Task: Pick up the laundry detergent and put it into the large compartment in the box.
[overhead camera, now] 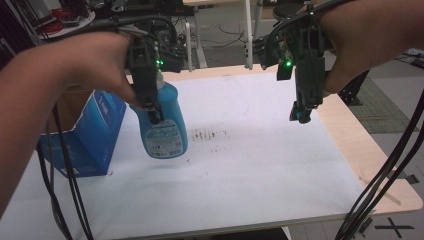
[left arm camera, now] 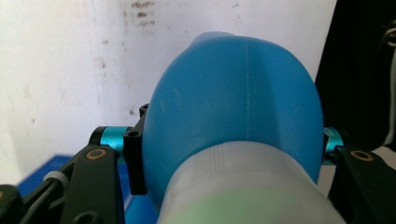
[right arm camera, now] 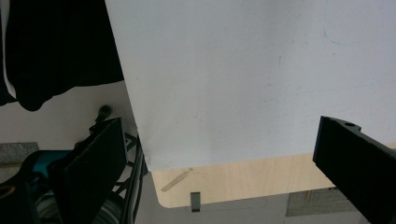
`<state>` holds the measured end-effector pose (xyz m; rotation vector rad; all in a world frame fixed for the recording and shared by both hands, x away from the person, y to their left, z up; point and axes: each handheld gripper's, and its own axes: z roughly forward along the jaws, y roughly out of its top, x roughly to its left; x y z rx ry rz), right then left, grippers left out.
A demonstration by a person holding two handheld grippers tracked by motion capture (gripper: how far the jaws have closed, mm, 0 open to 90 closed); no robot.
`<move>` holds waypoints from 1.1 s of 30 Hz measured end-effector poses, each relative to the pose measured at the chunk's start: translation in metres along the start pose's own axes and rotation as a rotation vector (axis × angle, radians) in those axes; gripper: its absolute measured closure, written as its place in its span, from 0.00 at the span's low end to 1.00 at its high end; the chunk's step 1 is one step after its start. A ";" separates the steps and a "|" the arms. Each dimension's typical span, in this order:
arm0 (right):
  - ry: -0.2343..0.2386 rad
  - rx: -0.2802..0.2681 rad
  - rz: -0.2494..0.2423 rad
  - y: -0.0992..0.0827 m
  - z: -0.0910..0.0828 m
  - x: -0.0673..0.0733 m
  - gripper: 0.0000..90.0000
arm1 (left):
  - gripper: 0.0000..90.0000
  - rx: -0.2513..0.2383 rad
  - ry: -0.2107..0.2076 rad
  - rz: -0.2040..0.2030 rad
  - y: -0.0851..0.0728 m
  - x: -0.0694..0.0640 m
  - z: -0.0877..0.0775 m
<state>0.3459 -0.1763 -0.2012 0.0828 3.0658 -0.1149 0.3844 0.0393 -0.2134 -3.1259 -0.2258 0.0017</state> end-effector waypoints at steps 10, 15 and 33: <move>-0.003 0.001 -0.016 0.005 -0.001 0.000 0.02 | 0.43 0.016 0.027 -0.159 -0.026 0.007 -0.049; -0.002 0.016 -0.031 0.009 0.002 0.002 0.02 | 0.43 0.006 0.031 -0.264 -0.043 0.012 -0.069; 0.000 0.013 -0.031 0.014 0.003 0.001 0.02 | 0.43 0.003 0.035 -0.587 -0.111 0.034 -0.106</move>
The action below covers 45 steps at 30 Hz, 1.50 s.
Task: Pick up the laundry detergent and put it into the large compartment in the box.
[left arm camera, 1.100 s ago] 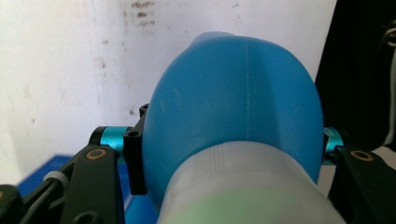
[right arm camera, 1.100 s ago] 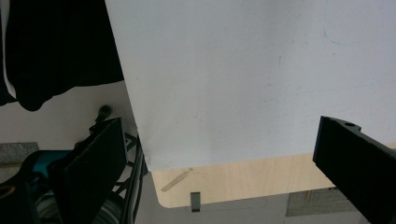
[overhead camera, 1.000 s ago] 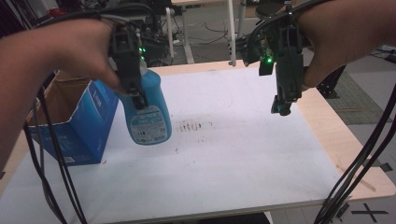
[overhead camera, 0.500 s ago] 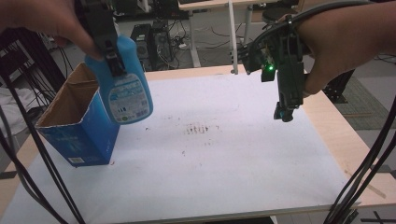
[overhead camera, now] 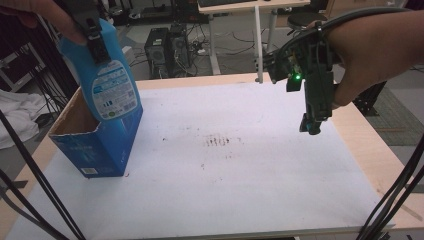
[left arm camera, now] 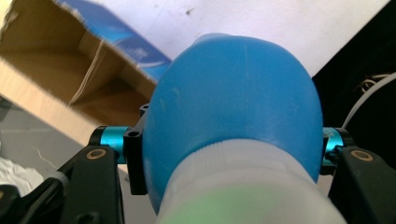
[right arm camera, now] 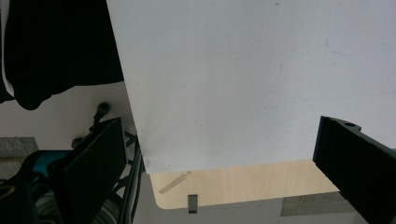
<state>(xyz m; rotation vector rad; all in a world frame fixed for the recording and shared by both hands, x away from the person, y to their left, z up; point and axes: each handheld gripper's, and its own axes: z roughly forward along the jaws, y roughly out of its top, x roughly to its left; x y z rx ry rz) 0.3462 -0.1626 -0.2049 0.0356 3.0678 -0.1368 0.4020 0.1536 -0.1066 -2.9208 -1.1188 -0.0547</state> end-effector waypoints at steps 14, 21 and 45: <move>-0.002 -0.006 -0.004 0.005 0.001 -0.001 0.02 | 0.43 0.004 -0.001 -0.198 -0.026 0.034 -0.004; -0.002 0.000 -0.003 0.008 0.001 -0.001 0.02 | 0.43 0.002 0.021 -0.356 -0.037 0.052 0.000; -0.011 -0.004 -0.009 0.013 0.001 -0.003 0.02 | 0.43 0.016 0.012 -0.623 -0.041 0.083 0.053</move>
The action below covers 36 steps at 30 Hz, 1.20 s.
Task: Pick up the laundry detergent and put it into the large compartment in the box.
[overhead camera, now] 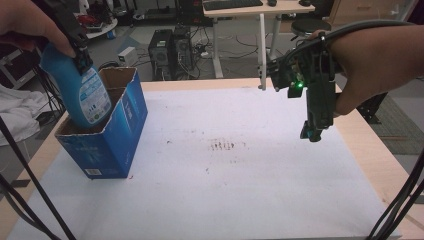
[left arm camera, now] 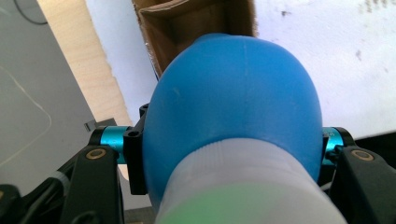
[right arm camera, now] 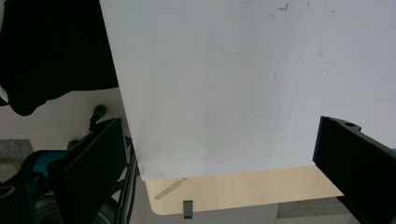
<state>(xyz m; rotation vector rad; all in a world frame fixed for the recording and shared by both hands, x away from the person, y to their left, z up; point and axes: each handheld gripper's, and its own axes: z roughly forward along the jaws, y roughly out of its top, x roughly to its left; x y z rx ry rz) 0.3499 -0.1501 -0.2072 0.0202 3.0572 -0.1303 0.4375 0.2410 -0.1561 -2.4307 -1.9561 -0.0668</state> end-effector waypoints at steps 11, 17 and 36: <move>-0.002 -0.006 0.000 0.000 0.001 -0.001 0.02 | 0.43 0.037 -0.017 0.005 0.007 0.000 0.040; -0.001 -0.006 -0.007 0.002 0.003 -0.001 0.02 | 0.43 0.037 -0.044 0.029 0.010 -0.001 0.064; 0.002 0.003 -0.008 0.006 0.006 -0.002 0.02 | 0.43 0.054 -0.005 0.299 0.006 -0.001 0.114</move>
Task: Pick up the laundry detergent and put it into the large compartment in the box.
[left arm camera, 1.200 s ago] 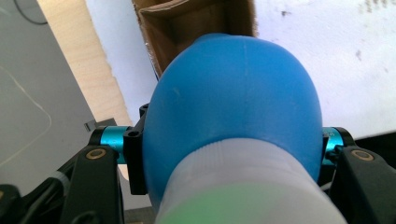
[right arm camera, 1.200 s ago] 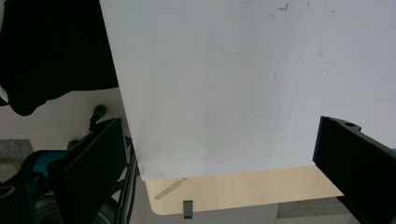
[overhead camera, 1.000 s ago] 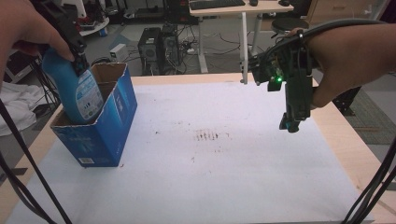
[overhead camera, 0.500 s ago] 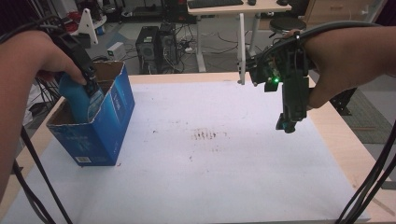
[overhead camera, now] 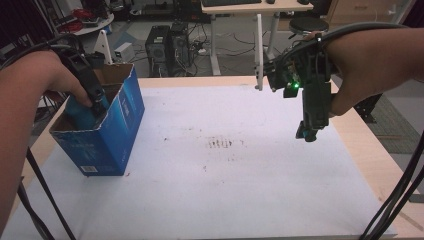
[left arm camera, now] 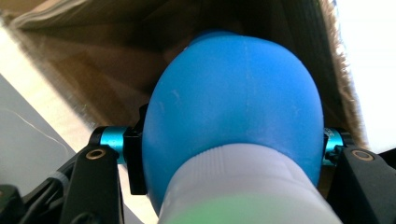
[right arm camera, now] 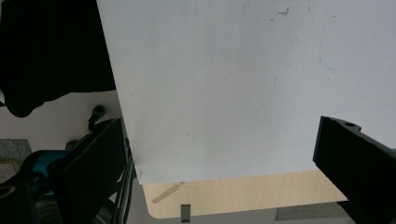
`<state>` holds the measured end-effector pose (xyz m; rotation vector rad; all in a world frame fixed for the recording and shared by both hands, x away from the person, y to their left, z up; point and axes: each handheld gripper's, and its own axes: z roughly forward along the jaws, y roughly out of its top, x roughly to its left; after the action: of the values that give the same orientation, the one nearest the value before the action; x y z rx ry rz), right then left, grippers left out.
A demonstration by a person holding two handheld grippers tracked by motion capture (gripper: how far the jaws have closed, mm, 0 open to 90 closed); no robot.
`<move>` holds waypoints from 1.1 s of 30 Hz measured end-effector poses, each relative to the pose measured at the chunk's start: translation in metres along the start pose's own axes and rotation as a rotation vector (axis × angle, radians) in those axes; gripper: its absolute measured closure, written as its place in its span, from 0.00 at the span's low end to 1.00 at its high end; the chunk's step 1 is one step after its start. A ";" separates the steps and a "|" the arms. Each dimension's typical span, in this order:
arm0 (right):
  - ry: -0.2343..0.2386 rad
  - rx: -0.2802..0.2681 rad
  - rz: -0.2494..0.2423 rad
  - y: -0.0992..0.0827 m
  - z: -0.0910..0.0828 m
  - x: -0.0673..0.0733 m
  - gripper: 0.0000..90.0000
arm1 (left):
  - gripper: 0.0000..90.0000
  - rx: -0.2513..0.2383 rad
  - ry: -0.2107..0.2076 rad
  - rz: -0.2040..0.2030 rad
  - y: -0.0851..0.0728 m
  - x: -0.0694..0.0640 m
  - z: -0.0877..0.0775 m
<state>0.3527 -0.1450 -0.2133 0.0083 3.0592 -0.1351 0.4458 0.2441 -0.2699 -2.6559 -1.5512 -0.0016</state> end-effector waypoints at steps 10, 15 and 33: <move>-0.001 0.004 -0.004 0.003 -0.001 0.001 0.02 | 0.43 -0.008 -0.017 0.096 -0.001 -0.004 0.011; -0.003 0.005 0.000 0.002 -0.001 0.001 0.02 | 0.43 -0.007 -0.009 0.132 -0.002 -0.004 0.019; 0.001 0.009 -0.002 0.002 0.001 0.002 0.02 | 0.42 -0.019 -0.031 0.160 -0.005 0.001 0.022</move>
<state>0.3513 -0.1429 -0.2148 0.0059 3.0596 -0.1487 0.4416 0.2484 -0.2914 -2.8004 -1.3485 0.0331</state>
